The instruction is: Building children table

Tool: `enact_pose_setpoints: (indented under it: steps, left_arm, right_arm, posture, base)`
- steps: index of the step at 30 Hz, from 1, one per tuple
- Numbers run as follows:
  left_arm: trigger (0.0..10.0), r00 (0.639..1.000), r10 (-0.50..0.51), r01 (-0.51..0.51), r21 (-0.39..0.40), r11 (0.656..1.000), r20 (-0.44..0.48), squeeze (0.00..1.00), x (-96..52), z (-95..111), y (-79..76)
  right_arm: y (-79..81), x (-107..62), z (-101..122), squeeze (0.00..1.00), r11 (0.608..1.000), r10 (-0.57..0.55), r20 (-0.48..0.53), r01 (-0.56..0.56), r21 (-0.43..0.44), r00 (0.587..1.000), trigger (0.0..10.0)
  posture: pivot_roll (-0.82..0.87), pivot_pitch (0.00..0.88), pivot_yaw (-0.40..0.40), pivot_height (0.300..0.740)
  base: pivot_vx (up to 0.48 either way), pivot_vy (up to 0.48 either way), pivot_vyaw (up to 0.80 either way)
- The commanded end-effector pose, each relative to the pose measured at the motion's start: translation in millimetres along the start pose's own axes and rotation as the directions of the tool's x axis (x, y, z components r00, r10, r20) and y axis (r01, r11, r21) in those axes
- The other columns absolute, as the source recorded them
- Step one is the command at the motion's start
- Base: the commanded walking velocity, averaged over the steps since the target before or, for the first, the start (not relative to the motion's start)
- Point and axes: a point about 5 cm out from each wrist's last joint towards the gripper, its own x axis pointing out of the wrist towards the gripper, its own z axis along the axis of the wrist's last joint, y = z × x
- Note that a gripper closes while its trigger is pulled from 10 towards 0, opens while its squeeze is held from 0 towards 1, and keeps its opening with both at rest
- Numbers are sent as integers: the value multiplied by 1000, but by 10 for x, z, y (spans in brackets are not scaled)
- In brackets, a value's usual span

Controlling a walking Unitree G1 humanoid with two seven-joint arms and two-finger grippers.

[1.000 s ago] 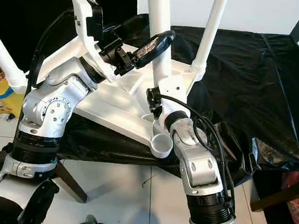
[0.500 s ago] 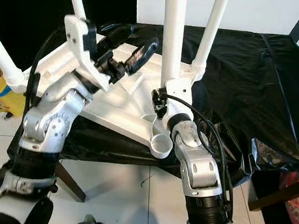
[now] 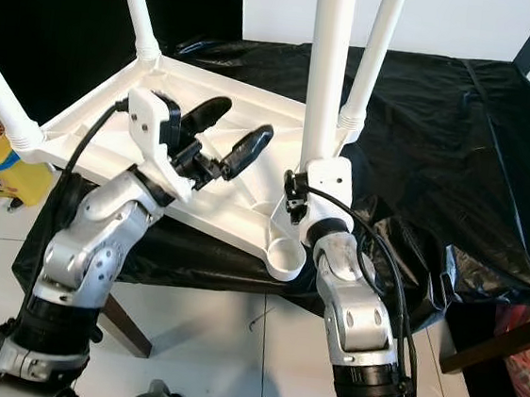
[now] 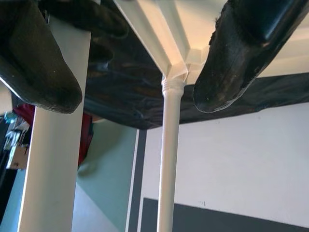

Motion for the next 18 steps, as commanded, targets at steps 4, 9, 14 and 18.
enact_pose_setpoints:
  steps: [4,9,14,18]
  left_arm:
    - [10000,999,16,-15,25,1000,-37,0,-66,-70,-42]
    - [10000,998,21,-20,30,999,-59,0,-133,-125,-101]
    - [10000,997,20,-18,28,999,-81,0,-203,-170,-141]
    - [10000,996,17,-13,52,999,-92,0,-253,-201,-164]
  right_arm:
    - [4,-51,-89,0,997,59,-11,-58,51,998,10000]
    - [38,-105,-100,0,993,106,29,-108,42,994,10000]
    - [89,-169,-118,0,985,163,57,-166,44,985,10000]
    - [139,-228,-143,0,976,209,71,-213,49,975,10000]
  posture:
    - [-3,79,-32,740]
    - [-5,83,-29,740]
    - [-7,88,-28,740]
    - [-9,94,-32,740]
  base:
    - [0,0,0]
    - [0,0,0]
    - [0,0,0]
    - [0,0,0]
